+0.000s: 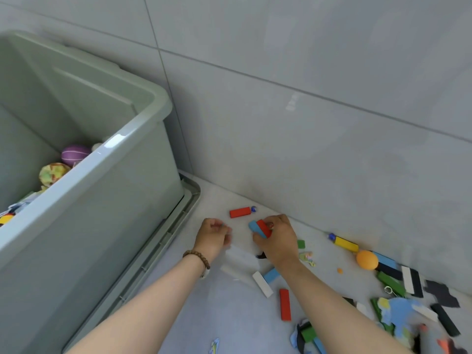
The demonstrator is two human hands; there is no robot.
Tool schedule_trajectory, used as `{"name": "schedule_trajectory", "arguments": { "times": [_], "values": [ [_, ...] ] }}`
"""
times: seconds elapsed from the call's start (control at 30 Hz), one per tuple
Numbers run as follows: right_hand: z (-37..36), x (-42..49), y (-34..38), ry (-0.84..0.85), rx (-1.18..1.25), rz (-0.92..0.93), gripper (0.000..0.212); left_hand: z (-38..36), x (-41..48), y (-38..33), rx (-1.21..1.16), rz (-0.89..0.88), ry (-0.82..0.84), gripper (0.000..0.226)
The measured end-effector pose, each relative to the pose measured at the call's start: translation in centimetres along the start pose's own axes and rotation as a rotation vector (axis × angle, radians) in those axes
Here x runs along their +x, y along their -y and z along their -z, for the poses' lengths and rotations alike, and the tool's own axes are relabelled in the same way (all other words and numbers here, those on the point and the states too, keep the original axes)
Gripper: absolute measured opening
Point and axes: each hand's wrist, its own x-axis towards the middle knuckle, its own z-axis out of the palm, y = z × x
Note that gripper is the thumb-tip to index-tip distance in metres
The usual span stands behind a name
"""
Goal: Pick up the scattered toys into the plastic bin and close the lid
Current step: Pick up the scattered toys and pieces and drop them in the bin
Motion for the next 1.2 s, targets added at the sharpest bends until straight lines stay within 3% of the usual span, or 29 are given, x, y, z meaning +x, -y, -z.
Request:
{"name": "schedule_trajectory", "arguments": {
  "times": [0.1,0.2,0.33,0.4,0.5,0.63,0.8,1.0,1.2],
  "values": [
    [0.7,-0.5,-0.2,0.007,0.081,-0.071,0.036,-0.3,-1.4,-0.1,-0.398,0.211,0.094,0.015],
    [1.0,-1.1,0.9,0.028,0.303,-0.111,0.035,-0.5,-2.5,0.4,-0.649,0.347,0.188,0.031],
    [1.5,-2.7,3.6,0.259,0.464,0.057,0.027,-0.7,-2.8,0.0,-0.837,0.394,0.313,0.058],
    [2.0,-2.1,4.1,0.218,0.429,0.14,0.024,-0.3,-2.7,-0.5,-0.92,0.386,0.296,0.054],
    [2.4,0.5,4.1,0.077,0.391,0.158,0.021,1.0,-1.8,-0.8,-0.825,0.345,0.13,0.043],
    [0.1,2.9,3.7,0.229,0.162,0.193,0.041,2.8,-0.8,-0.6,-0.466,0.238,-0.017,0.047],
    [-2.1,2.9,3.5,0.16,-0.123,0.224,0.032,3.8,-0.8,-0.4,-0.371,0.176,-0.013,0.048],
    [-2.1,0.5,2.4,0.047,-0.049,0.114,0.022,3.9,-2.1,-0.4,-0.359,0.182,-0.005,0.048],
    [3.1,-1.5,3.5,0.01,0.264,-0.03,0.011,3.4,-4.7,-3.0,-0.193,0.103,0.003,0.047]
  ]
}}
